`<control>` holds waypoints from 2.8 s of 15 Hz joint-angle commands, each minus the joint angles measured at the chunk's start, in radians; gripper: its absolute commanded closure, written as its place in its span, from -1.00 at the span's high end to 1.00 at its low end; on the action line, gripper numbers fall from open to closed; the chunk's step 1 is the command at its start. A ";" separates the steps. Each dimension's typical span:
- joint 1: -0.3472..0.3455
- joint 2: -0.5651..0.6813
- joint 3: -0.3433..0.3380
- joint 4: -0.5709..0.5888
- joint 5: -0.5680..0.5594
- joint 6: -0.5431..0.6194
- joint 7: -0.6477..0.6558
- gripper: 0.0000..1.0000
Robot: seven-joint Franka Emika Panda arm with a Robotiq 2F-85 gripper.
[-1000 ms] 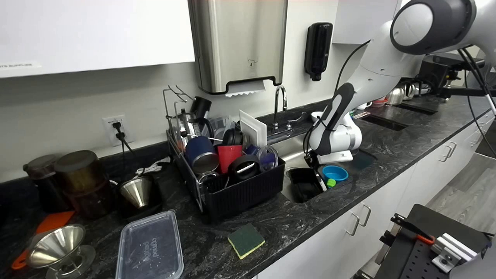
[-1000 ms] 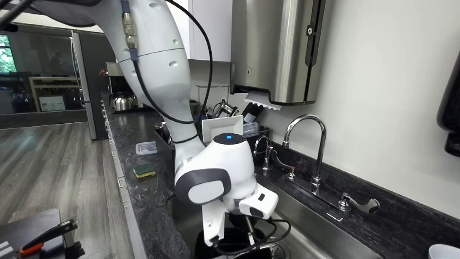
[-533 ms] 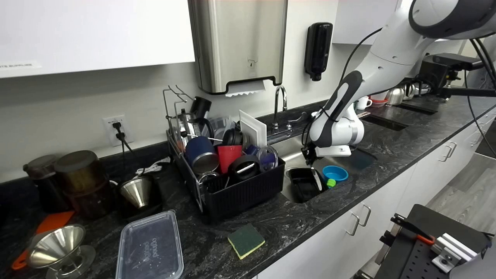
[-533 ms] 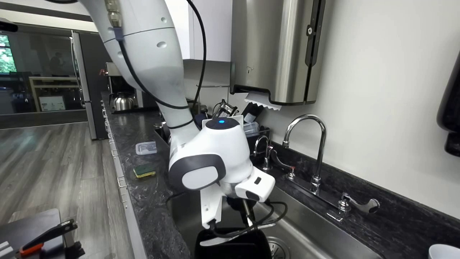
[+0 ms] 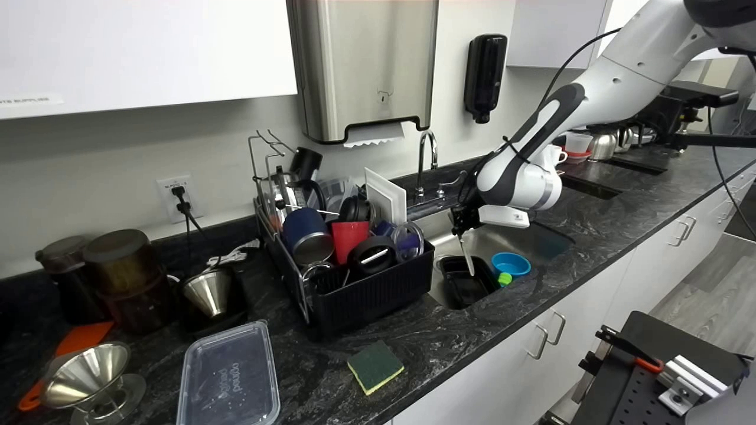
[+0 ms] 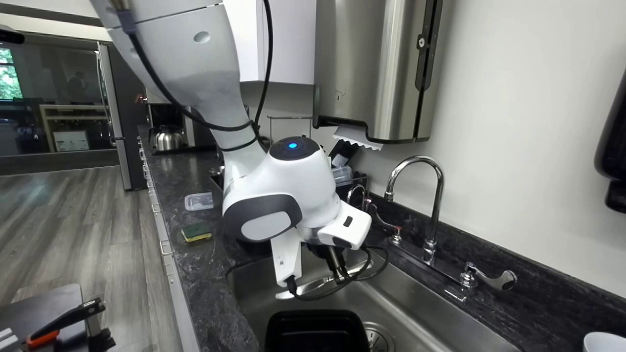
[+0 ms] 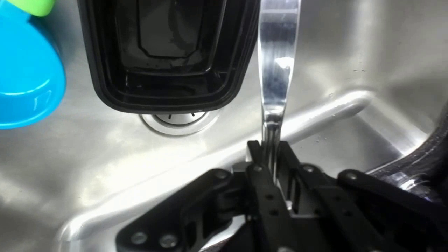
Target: Put the knife in the sink on the dish rack
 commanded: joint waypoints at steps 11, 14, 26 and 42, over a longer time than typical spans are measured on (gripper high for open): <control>-0.578 0.094 0.452 0.000 -0.022 -0.485 -0.361 -0.93; -0.575 0.087 0.437 0.037 0.029 -0.640 -0.441 -0.93; -0.358 0.055 0.195 0.253 0.198 -1.353 -0.891 -0.93; 0.228 0.075 -0.401 0.479 0.468 -1.637 -1.018 -0.93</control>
